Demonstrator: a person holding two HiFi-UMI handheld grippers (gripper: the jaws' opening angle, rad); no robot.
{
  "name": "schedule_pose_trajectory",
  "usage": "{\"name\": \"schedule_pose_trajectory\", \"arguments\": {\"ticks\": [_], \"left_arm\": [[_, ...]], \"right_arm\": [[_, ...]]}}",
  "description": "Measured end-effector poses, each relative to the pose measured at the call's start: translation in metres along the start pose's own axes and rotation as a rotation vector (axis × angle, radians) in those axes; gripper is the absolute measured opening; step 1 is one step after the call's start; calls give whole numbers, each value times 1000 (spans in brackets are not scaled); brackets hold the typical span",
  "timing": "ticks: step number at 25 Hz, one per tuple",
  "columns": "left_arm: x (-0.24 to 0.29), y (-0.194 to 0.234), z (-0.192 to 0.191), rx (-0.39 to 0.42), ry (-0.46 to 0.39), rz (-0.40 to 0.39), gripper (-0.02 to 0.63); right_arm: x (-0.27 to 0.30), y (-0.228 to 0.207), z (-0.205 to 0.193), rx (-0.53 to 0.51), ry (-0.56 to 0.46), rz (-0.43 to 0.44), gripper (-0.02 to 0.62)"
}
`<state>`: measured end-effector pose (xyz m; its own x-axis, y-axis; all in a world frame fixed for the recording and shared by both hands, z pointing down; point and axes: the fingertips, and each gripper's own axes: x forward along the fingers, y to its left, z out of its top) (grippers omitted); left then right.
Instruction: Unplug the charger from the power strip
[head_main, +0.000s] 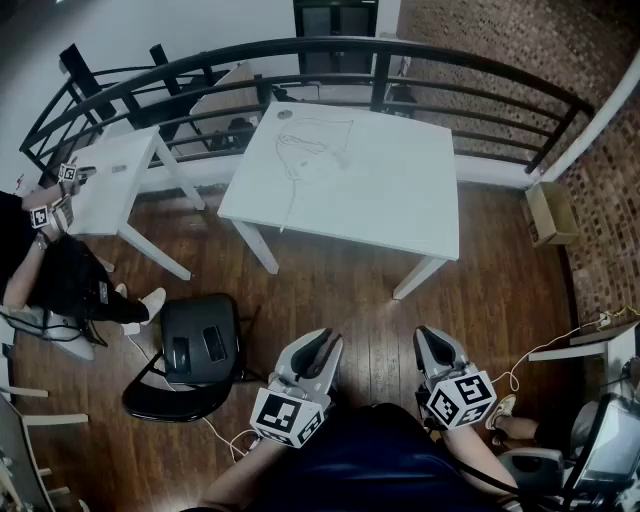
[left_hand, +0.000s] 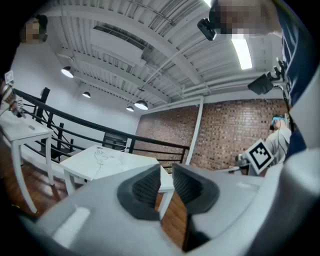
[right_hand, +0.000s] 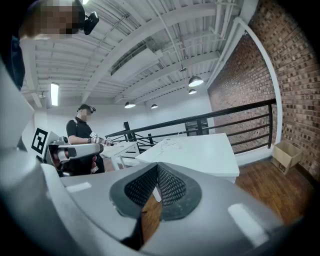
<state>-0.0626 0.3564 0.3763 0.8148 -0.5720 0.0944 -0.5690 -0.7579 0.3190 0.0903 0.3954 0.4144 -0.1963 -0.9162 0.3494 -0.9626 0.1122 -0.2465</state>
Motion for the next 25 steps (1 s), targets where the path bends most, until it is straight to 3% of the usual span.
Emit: {"name": "schedule_pose_trajectory", "arguments": {"ticks": [11, 18, 25], "left_arm": [[31, 94, 26, -7, -7, 32, 75], [62, 138, 21, 28, -16, 112, 75], [139, 153, 55, 40, 24, 166, 75]], "right_arm": [[90, 6, 25, -21, 35, -30, 12], [156, -8, 25, -11, 38, 47, 12], [226, -54, 80, 9, 14, 142, 11]]}}
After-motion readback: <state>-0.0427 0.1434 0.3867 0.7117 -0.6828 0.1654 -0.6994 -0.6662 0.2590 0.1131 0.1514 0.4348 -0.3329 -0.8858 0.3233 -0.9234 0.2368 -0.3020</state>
